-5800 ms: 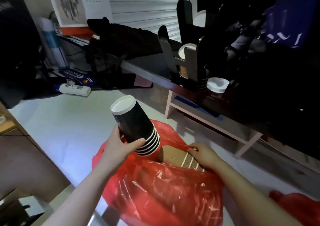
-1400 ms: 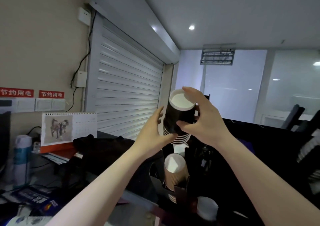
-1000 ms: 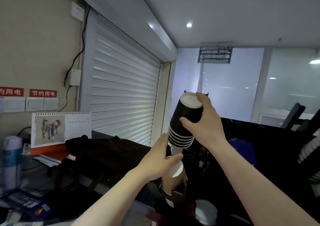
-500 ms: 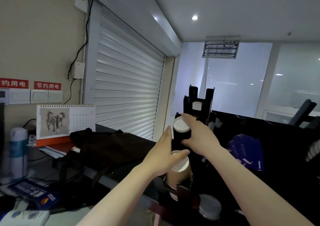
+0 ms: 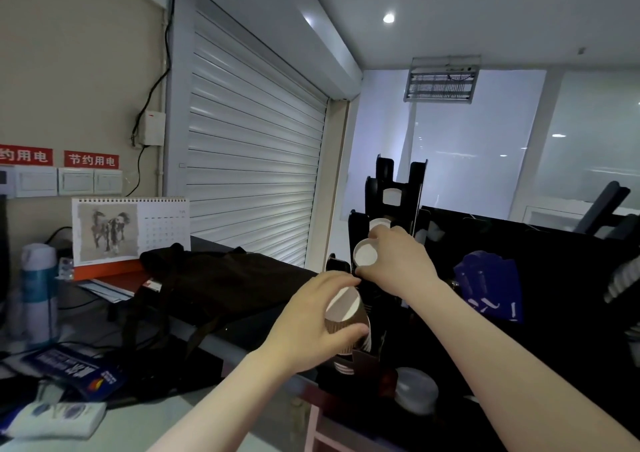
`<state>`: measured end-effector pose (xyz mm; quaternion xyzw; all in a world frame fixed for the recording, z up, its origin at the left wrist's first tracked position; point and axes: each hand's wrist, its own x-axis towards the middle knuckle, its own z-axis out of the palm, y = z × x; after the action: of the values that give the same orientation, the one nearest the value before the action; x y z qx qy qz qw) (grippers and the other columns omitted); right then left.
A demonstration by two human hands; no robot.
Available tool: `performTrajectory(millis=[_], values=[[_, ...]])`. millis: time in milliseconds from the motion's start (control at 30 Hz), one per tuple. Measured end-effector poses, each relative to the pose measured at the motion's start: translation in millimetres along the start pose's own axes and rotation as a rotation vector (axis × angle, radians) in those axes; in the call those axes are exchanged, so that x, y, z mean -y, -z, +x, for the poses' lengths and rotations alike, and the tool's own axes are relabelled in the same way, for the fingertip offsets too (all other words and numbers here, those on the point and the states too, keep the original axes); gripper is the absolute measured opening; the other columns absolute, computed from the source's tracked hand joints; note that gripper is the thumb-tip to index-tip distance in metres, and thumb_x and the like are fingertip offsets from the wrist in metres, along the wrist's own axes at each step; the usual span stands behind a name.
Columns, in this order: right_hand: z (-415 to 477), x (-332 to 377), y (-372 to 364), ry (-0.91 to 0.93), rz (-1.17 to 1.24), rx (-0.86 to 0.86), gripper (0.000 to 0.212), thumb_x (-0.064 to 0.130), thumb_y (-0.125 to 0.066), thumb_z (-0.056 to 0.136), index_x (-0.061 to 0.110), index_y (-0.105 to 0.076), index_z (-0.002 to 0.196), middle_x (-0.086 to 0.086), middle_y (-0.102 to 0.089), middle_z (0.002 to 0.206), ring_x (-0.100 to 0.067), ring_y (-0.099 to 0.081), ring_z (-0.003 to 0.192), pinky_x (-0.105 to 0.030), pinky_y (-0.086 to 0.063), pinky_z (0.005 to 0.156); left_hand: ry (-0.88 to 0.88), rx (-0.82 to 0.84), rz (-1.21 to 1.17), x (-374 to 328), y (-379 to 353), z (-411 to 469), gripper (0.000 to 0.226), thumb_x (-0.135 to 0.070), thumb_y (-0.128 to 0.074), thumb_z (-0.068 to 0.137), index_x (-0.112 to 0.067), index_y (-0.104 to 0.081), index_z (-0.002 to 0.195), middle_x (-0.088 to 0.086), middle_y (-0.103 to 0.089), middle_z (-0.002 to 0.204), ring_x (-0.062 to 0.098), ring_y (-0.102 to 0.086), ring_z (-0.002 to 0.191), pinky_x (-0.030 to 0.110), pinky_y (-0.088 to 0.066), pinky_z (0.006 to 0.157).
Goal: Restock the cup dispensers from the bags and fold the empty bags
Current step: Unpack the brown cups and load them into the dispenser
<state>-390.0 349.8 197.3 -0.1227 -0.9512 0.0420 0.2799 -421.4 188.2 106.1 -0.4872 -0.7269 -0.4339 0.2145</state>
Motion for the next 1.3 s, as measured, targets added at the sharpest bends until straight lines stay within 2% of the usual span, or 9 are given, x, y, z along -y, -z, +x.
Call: performTrajectory(millis=[133, 267, 433, 667, 767, 900, 967, 1133, 1300], values=[[4, 0, 2, -0.045, 0.058, -0.002, 0.063, 0.035, -0.075, 0.069, 0.022, -0.051, 0.125, -0.009, -0.045, 0.121, -0.030, -0.056, 0.099, -0.028, -0.040, 0.071, 0.011, 0.048, 0.021, 2, 5, -1, 0.062, -0.040, -0.065, 0.075, -0.040, -0.045, 0.134, -0.024, -0.041, 0.135, -0.010, -0.035, 0.126, 0.011, -0.028, 0.104], [9, -2, 4, 0.007, 0.076, 0.061, 0.065, 0.030, -0.074, 0.070, 0.024, -0.051, 0.130, -0.009, -0.045, 0.127, -0.029, -0.055, 0.107, -0.031, -0.044, 0.081, 0.050, 0.057, 0.071, -3, 5, 2, 0.077, -0.053, -0.068, 0.070, -0.052, -0.027, 0.135, -0.035, -0.040, 0.131, -0.012, -0.037, 0.123, 0.001, -0.024, 0.098], [2, -5, -1, -0.006, -0.013, 0.020, 0.066, 0.045, -0.066, 0.078, 0.028, -0.042, 0.137, -0.006, -0.041, 0.131, -0.031, -0.056, 0.107, -0.035, -0.046, 0.076, 0.035, 0.080, 0.102, -8, 2, 7, 0.077, -0.046, -0.071, 0.075, -0.051, -0.027, 0.137, -0.050, -0.029, 0.128, -0.008, -0.033, 0.127, 0.003, -0.024, 0.101], [-41, -4, 14, 0.099, 0.171, -0.072, 0.057, 0.039, -0.058, 0.088, 0.026, -0.041, 0.141, -0.001, -0.045, 0.141, -0.021, -0.046, 0.124, -0.034, -0.040, 0.097, 0.085, 0.059, 0.039, -15, 13, -8, 0.076, -0.040, -0.064, 0.085, -0.037, -0.021, 0.148, -0.026, -0.021, 0.148, -0.012, -0.016, 0.134, 0.029, -0.021, 0.115], [-84, -4, 21, 0.124, 0.281, -0.105, 0.055, 0.039, -0.061, 0.087, 0.027, -0.045, 0.138, 0.006, -0.049, 0.138, -0.013, -0.046, 0.125, -0.027, -0.036, 0.100, 0.076, 0.021, 0.067, -29, 20, -14, 0.076, -0.034, -0.064, 0.087, -0.029, -0.020, 0.149, -0.008, -0.025, 0.155, 0.004, -0.022, 0.141, 0.043, -0.025, 0.115], [-143, -7, 23, 0.148, 0.305, -0.071, 0.053, 0.038, -0.061, 0.087, 0.026, -0.047, 0.137, 0.012, -0.049, 0.138, -0.002, -0.041, 0.127, -0.013, -0.028, 0.104, 0.021, 0.001, 0.035, -50, 21, -35, 0.074, -0.029, -0.062, 0.089, -0.028, -0.019, 0.149, -0.006, -0.028, 0.154, 0.003, -0.020, 0.141, 0.027, -0.016, 0.118], [-172, -7, 24, 0.143, 0.336, -0.094, 0.048, 0.035, -0.063, 0.087, 0.026, -0.052, 0.133, 0.016, -0.052, 0.133, 0.007, -0.040, 0.122, -0.001, -0.023, 0.099, -0.038, -0.010, -0.010, -63, 17, -53, 0.068, -0.028, -0.059, 0.089, -0.026, -0.024, 0.147, -0.008, -0.030, 0.151, 0.003, -0.021, 0.141, 0.011, -0.011, 0.113], [-249, -21, 13, 0.123, 0.392, -0.143, 0.030, 0.028, -0.064, 0.084, 0.024, -0.066, 0.114, 0.016, -0.062, 0.111, 0.003, -0.052, 0.106, -0.008, -0.037, 0.092, -0.306, -0.106, 0.061, -78, -9, -110, 0.044, -0.016, -0.050, 0.088, -0.011, -0.051, 0.132, -0.001, -0.052, 0.135, 0.014, -0.043, 0.132, 0.029, -0.028, 0.113], [-317, -51, -25, -0.035, 0.307, 0.080, 0.025, 0.022, -0.070, 0.083, 0.030, -0.068, 0.106, 0.021, -0.064, 0.101, 0.001, -0.057, 0.100, -0.012, -0.039, 0.089, -0.113, 0.035, -0.041, -69, -42, -176, 0.031, -0.022, -0.048, 0.087, -0.016, -0.070, 0.107, -0.008, -0.068, 0.108, 0.007, -0.058, 0.108, 0.021, -0.039, 0.099]])
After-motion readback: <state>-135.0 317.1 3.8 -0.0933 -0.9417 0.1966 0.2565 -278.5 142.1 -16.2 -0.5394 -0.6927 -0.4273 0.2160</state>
